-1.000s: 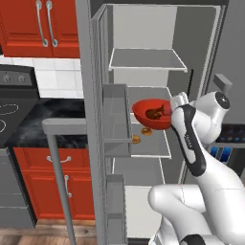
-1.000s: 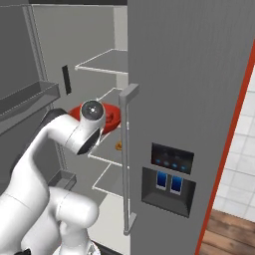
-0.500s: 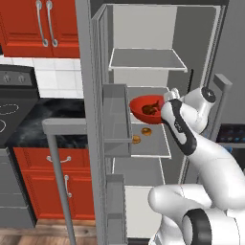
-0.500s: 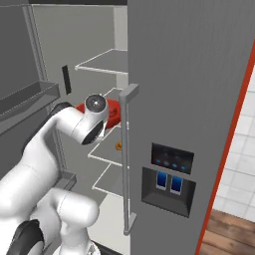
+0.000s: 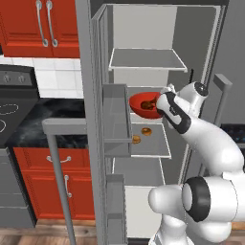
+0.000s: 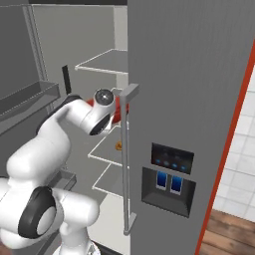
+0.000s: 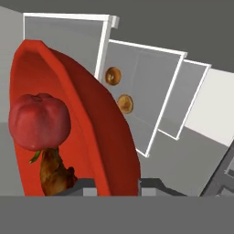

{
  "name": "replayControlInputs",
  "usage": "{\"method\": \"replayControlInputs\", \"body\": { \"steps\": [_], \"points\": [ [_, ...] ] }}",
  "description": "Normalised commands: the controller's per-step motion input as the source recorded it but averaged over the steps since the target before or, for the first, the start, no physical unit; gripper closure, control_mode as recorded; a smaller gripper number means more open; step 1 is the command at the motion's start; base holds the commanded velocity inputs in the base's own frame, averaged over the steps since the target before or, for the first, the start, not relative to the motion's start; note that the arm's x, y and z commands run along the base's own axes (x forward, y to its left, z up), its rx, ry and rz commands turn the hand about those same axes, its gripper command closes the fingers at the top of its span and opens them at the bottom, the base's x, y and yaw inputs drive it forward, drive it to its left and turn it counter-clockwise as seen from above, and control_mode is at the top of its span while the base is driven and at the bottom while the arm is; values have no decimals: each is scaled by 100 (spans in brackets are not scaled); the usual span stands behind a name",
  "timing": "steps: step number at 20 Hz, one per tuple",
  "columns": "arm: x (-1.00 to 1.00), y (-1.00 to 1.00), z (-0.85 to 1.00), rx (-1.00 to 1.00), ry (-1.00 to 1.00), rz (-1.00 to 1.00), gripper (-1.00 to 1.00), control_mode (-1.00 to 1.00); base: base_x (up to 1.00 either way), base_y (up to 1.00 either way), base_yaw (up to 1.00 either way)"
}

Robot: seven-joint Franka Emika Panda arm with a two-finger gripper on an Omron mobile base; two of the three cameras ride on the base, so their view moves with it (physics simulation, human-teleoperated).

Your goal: Pick the chicken drumstick and bell pepper from their plates and place them in the bowl. Then put the bowl in the fridge.

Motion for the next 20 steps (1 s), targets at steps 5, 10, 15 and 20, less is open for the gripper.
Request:
{"method": "replayControlInputs", "body": {
  "steps": [5, 10, 15, 20],
  "points": [
    [48, -1, -5, -1, 0, 0, 100, -100, 0, 0, 0],
    [37, -1, -17, -4, 0, 0, 100, -100, 0, 0, 0],
    [35, -5, -18, -4, 0, 0, 100, -100, 0, 0, 0],
    [40, -7, -7, 0, 3, 0, 100, -100, 0, 0, 0]
  ]
}}
